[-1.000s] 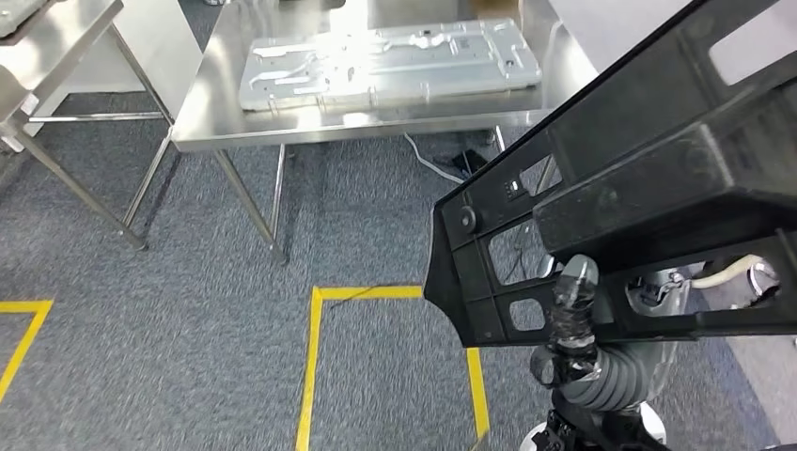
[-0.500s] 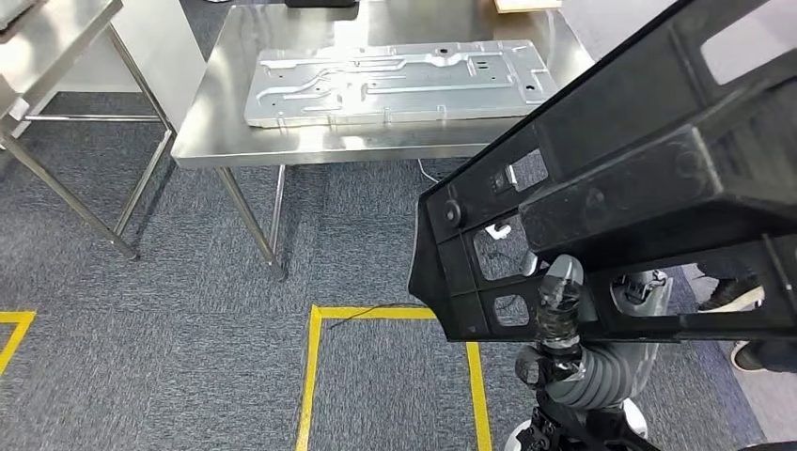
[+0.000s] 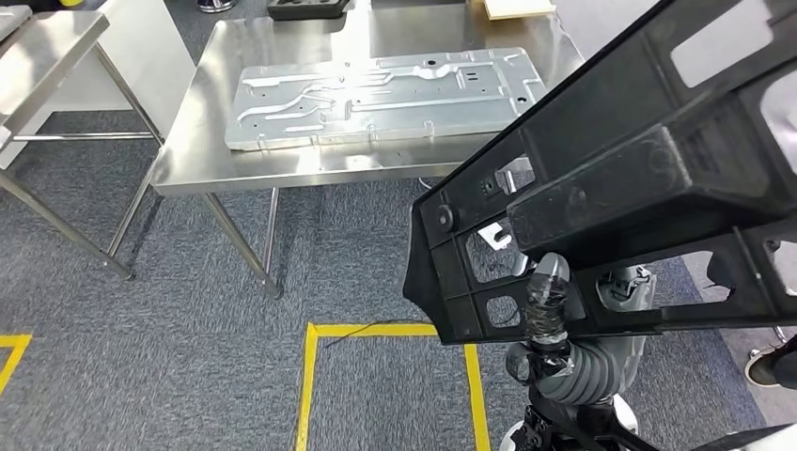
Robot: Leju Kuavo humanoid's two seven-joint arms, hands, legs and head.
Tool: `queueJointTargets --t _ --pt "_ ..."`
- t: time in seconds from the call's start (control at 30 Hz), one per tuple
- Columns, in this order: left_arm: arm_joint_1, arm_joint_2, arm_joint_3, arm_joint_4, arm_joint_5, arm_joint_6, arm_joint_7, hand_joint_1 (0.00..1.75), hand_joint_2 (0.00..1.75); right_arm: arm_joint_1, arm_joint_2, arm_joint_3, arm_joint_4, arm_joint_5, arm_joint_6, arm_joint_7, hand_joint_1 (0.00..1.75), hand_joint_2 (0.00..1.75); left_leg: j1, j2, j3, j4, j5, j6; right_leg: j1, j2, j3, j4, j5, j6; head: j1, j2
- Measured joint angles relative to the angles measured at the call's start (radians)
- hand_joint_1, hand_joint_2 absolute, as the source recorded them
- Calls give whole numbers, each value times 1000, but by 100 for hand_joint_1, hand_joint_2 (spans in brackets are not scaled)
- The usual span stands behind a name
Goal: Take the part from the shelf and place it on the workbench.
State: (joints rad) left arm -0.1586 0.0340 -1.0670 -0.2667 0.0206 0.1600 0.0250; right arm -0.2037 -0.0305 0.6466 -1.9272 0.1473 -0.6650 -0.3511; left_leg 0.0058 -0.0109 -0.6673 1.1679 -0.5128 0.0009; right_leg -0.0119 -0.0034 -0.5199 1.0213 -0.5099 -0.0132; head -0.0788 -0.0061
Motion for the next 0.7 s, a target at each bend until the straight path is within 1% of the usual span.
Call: queueJointTargets --t 0.03,0.07,0.1,0.17,0.2,0.23,0.27,0.3,0.33,0.37,0.4,0.43,0.47,0.5,0.53,0.57,0.6,0.63,0.67,0.7 --pt "-1 0 0 0 -6 3 -2 0 175 0 0 0 0 -2 1 0 175 175 -1 2 14 -56 38 1 0 0 12 -1 -8 3 1 0" --pt "-2 0 0 0 -13 7 -6 0 175 0 0 0 0 -4 2 -1 175 175 -6 4 24 -98 53 5 -1 1 20 -2 -16 8 3 0" --pt "-3 0 0 0 -20 13 -11 0 175 0 0 0 0 -6 2 -1 175 175 -12 6 32 -122 58 13 -3 1 26 -4 -23 16 4 0" --pt "-2 -2 0 1 -31 22 -20 0 175 -1 -1 0 0 -9 2 -1 175 175 -20 7 42 -132 49 28 -6 1 37 2 -29 29 5 0" --pt "-3 -2 0 1 -36 26 -24 0 175 -1 -1 0 -1 -10 2 -1 175 175 -20 5 56 -139 58 35 -7 1 42 10 -32 35 5 0" --pt "-5 -2 0 1 -40 30 -26 0 175 -1 -2 0 -1 -11 2 -1 175 175 -19 4 68 -145 60 40 -8 1 41 30 -36 39 5 0" --pt "-9 -2 0 1 -42 33 -28 0 175 -2 -3 0 -3 -11 1 -1 175 175 -18 4 82 -148 56 44 -8 1 27 62 -45 42 5 0" --pt "-14 -3 0 1 -44 38 -30 0 175 -2 -5 0 -5 -9 0 0 175 175 -17 3 92 -151 51 48 -8 2 -4 113 -59 44 6 0" --pt "-18 -3 0 1 -45 43 -32 0 175 -1 -6 0 -8 -7 -2 2 175 175 -17 3 97 -151 47 52 -7 2 -40 167 -76 45 7 0" --pt "-19 -5 0 1 -45 51 -37 0 175 2 -8 0 -10 -4 -5 4 175 175 -17 3 102 -151 41 54 -6 2 -82 221 -95 45 8 0" --pt "-18 -6 0 1 -45 62 -44 0 175 7 -11 0 -13 -2 -8 8 175 175 -17 3 108 -151 34 55 -6 2 -122 260 -111 46 8 0" --pt "-15 -7 0 1 -45 75 -52 0 175 11 -14 0 -15 -2 -10 11 175 175 -17 2 118 -151 25 54 -6 2 -148 267 -110 46 8 0" --pt "-12 -7 0 1 -43 87 -62 0 175 16 -16 0 -16 -3 -11 13 175 175 -16 0 131 -150 14 53 -6 2 -166 250 -94 46 8 0" --pt "-9 -7 0 1 -41 96 -69 0 175 18 -18 0 -17 -7 -9 13 175 175 -15 -2 145 -149 2 50 -7 2 -166 202 -56 46 8 0" --pt "-7 -7 0 1 -38 102 -74 0 175 19 -18 0 -17 -11 -5 11 175 175 -14 -3 156 -149 -11 46 -7 2 -158 140 2 45 9 0" --pt "-6 -7 0 1 -34 106 -76 0 175 19 -18 0 -16 -15 -2 8 175 175 -14 -4 166 -147 -22 41 -7 2 -151 90 39 43 9 0" --pt "-5 -7 0 1 -32 110 -78 0 175 19 -19 0 -16 -19 1 5 175 175 -15 -5 170 -147 -32 35 -5 2 -145 57 68 40 10 0" --pt "-4 -7 0 1 -31 112 -79 0 175 20 -19 0 -16 -21 2 1 175 175 -17 -5 174 -147 -39 29 -4 2 -142 42 83 35 10 0" --pt "-3 -7 0 1 -30 114 -79 0 175 20 -19 0 -16 -22 2 -1 175 175 -19 -6 178 -143 -39 24 -4 2 -141 39 76 29 10 0" --pt "-3 -7 0 1 -28 115 -79 0 175 20 -18 0 -16 -23 3 -2 175 175 -19 -6 174 -133 -36 19 -5 2 -135 38 79 24 10 0"
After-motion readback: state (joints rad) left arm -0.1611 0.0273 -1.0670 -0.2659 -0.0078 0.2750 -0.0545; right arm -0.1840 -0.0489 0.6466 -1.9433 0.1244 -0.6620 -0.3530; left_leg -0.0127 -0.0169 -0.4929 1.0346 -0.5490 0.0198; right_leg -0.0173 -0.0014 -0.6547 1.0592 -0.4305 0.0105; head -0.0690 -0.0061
